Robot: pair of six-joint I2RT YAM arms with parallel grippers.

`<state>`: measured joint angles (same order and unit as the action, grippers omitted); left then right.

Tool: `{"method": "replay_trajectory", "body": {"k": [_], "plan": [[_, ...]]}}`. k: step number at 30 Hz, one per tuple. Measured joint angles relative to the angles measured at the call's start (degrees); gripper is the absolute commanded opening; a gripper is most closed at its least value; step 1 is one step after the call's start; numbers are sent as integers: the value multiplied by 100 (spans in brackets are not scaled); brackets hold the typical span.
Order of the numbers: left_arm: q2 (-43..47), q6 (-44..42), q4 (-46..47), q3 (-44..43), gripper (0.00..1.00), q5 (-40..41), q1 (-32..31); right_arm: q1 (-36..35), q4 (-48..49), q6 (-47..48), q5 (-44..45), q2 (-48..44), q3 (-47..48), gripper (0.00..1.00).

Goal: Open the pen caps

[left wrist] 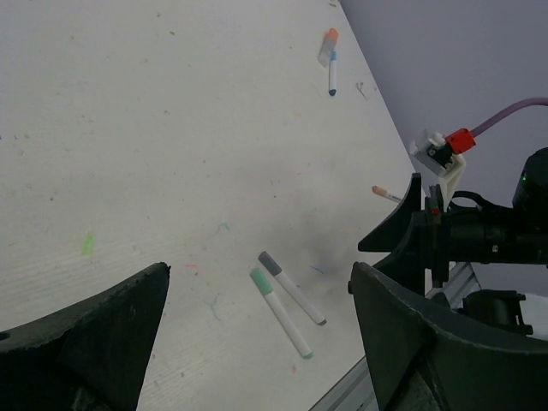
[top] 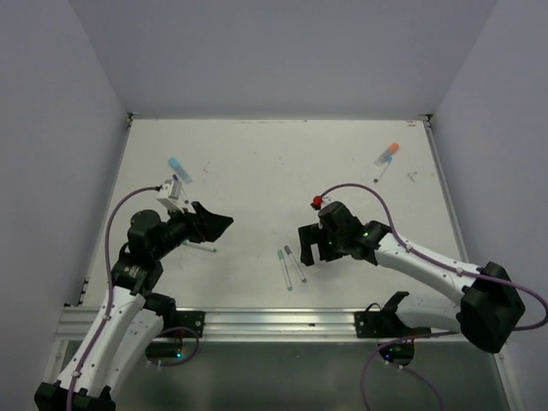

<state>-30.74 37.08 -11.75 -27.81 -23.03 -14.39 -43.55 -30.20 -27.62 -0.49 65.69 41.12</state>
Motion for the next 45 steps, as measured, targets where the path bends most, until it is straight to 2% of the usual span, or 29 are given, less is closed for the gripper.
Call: {"method": "replay_trajectory", "body": {"k": [4,5,10,16,19,23,27,34,39,42,45], "plan": [[-157,79,136,66,89,-160,0,-256,267,-22,149,562,0,94],[-170,92,173,85,89,-201,0,-321,310,-24,199,678,0,90],[-162,151,260,201,90,-295,0,-544,485,-44,437,1003,2,82],[-151,219,306,227,90,-304,0,-868,645,-90,697,1305,31,80],[-177,260,363,234,90,-343,0,-1019,774,-122,726,1462,46,75],[-205,284,404,289,90,-382,0,-1141,872,-186,765,1613,48,61],[-254,286,398,341,89,-387,0,-1207,970,-256,872,1727,44,58],[-439,289,452,387,88,-393,0,-1353,1169,-275,1130,1751,-68,43],[-501,334,505,485,87,-450,0,-1419,1220,-280,1300,1812,-74,39],[-501,380,518,509,87,-474,0,-1473,1331,-278,1399,1888,-52,31],[-505,402,551,522,86,-498,0,-1521,1473,-278,1504,2020,2,13]]}}
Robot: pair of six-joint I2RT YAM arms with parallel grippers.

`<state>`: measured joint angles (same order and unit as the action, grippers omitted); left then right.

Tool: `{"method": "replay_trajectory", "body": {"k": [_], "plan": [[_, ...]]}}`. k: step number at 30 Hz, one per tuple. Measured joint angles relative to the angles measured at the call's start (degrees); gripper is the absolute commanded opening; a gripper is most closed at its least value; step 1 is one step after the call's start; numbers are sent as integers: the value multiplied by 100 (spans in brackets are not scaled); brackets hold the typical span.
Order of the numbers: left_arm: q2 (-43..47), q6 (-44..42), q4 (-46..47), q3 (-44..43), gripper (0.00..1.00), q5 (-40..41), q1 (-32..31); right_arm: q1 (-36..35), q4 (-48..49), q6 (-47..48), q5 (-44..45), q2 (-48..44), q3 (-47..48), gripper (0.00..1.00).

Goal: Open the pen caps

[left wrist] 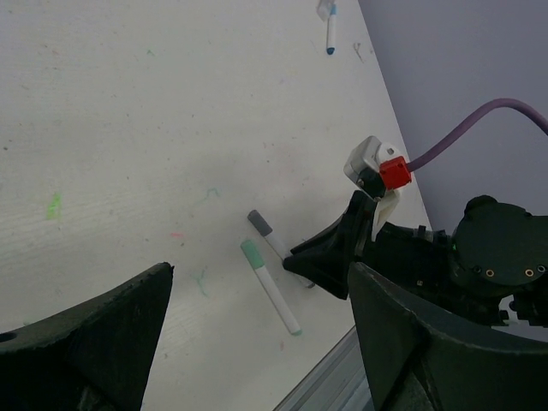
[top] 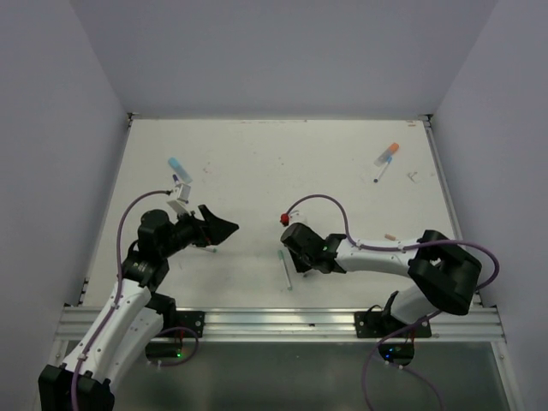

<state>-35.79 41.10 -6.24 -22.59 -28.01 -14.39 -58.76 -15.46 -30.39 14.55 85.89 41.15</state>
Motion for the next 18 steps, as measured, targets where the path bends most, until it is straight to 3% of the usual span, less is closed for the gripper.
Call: {"method": "replay_trajectory", "body": {"k": [1,10,18], "plan": [[-7,13,17,0,86,-15,0,-7,63,-2,13,52,28,0],[-304,297,905,389,78,-411,0,-35,291,9,55,85,72,0],[-1134,894,2059,894,59,-778,0,-48,330,107,-568,-573,140,0]]}}
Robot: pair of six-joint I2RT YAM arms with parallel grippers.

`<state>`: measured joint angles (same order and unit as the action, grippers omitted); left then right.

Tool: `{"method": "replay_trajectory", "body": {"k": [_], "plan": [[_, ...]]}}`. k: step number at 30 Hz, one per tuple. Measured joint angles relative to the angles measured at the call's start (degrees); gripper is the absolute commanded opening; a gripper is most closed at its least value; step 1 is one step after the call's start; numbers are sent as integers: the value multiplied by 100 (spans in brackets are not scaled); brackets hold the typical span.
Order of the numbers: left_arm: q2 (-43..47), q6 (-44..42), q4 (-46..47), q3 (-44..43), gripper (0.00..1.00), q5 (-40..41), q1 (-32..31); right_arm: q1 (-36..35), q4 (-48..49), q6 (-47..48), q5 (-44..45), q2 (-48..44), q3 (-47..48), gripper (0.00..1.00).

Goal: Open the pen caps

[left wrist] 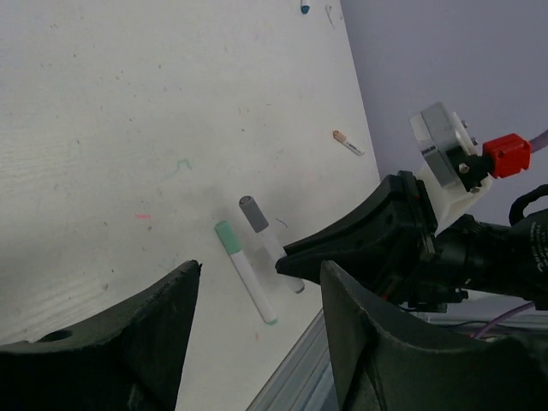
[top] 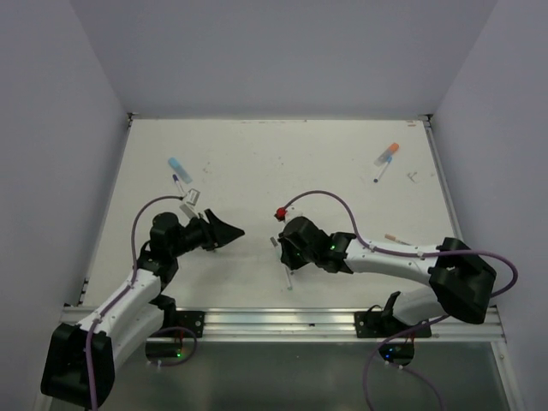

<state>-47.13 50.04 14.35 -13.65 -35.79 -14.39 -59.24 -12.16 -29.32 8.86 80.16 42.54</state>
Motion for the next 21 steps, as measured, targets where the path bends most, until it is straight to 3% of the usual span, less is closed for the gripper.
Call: {"method": "replay_trajectory", "body": {"k": [10,21], "plan": [[-374,361,507,13,44,201,-48,-74,861,-133,-1012,9,57,0],[-516,643,745,109,45,367,-101,-140,1340,-181,-1368,378,586,0]]}}
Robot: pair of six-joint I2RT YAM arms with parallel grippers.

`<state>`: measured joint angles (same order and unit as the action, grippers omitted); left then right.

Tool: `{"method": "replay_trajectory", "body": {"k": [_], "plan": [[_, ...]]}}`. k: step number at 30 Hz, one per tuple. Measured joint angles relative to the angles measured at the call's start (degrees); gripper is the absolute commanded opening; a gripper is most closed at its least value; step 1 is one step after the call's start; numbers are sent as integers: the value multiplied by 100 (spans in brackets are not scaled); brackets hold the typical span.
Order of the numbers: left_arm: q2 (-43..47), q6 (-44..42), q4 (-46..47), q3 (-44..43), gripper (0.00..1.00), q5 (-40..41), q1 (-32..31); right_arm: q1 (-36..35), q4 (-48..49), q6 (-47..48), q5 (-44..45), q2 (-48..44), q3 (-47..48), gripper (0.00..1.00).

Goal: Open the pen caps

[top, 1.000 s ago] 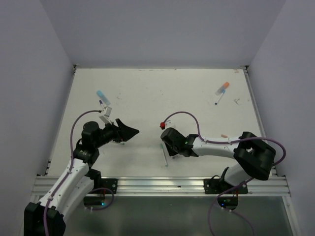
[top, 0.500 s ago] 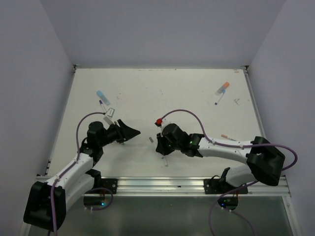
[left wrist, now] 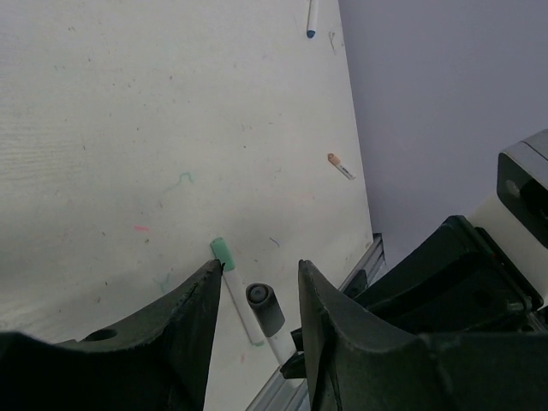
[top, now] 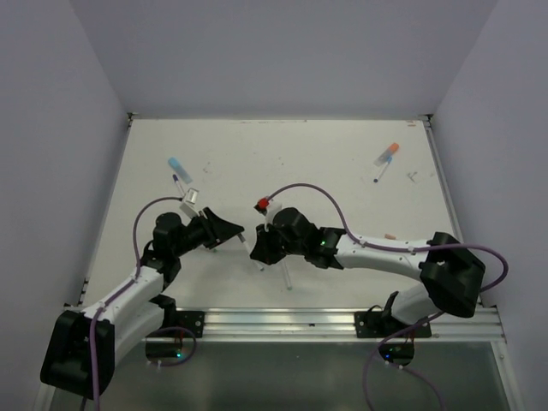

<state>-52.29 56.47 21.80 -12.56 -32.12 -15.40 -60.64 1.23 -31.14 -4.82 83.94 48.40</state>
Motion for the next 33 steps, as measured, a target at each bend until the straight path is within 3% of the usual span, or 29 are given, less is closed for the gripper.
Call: {"method": "replay_trajectory", "body": {"k": [5,9,11,23,26,30,31,32,33], "plan": [[-50,4,24,15,43,0,-7,-17,63,2,-72,155,175,0],[-52,28,83,31,28,-7,-7,-22,111,-2,-74,271,243,0],[-52,48,116,31,26,-4,-9,-22,146,-2,-72,339,254,0],[-52,55,129,122,32,-39,-11,-48,201,-24,103,463,319,0],[-50,61,129,122,23,-48,-11,-48,210,-26,111,494,374,0],[-37,109,146,122,0,-68,-15,-48,210,-26,125,496,376,1],[-33,125,151,122,0,-76,-17,-48,212,-26,138,496,376,14],[-31,127,164,122,0,-81,-17,-48,212,-37,166,496,376,55],[-31,131,170,122,0,-94,-17,-50,212,-59,199,496,376,69]]}}
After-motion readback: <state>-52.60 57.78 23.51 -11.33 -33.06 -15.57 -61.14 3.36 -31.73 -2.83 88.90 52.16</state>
